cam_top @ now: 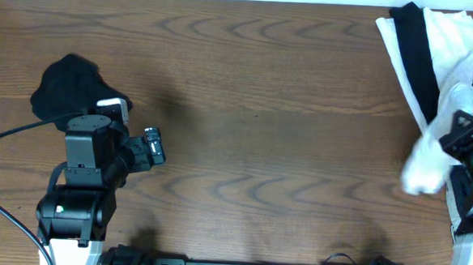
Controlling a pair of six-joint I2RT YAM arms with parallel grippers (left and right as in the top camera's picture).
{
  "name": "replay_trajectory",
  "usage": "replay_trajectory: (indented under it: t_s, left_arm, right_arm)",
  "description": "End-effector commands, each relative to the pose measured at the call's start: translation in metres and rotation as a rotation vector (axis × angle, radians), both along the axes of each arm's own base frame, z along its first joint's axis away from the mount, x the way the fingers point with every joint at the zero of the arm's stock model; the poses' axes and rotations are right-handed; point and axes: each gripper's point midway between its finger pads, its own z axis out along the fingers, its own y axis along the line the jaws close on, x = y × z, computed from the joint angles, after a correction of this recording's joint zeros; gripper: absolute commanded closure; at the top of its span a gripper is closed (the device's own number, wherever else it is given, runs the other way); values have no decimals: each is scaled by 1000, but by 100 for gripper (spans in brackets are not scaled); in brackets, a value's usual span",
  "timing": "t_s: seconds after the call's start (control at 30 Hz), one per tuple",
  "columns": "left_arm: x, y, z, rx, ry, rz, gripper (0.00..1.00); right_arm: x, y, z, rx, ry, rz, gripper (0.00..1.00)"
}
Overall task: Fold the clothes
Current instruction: 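Reach the right gripper into the clothes pile and grasp the white shirt, then pull the white shirt leftward onto the table with the right gripper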
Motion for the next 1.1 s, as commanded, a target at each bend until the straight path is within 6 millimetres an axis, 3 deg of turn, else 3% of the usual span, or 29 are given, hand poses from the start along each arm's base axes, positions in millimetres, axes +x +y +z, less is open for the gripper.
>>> replay_trajectory:
  t_s: [0.0, 0.43, 0.63, 0.87, 1.07]
  left_arm:
    - [3, 1, 9, 1, -24, 3, 2]
    - [3, 1, 9, 1, -24, 3, 2]
    - [3, 1, 9, 1, -24, 3, 2]
    - [3, 1, 9, 1, -24, 3, 2]
    - [3, 1, 9, 0, -24, 3, 2]
  right_arm:
    - [3, 26, -2, 0, -1, 130, 98]
    - [6, 46, -1, -20, -6, 211, 99]
    - [0, 52, 9, -37, -41, 232, 99]
    - [-19, 100, 37, -38, -175, 498, 99]
    - [-27, 140, 40, -9, -191, 654, 99]
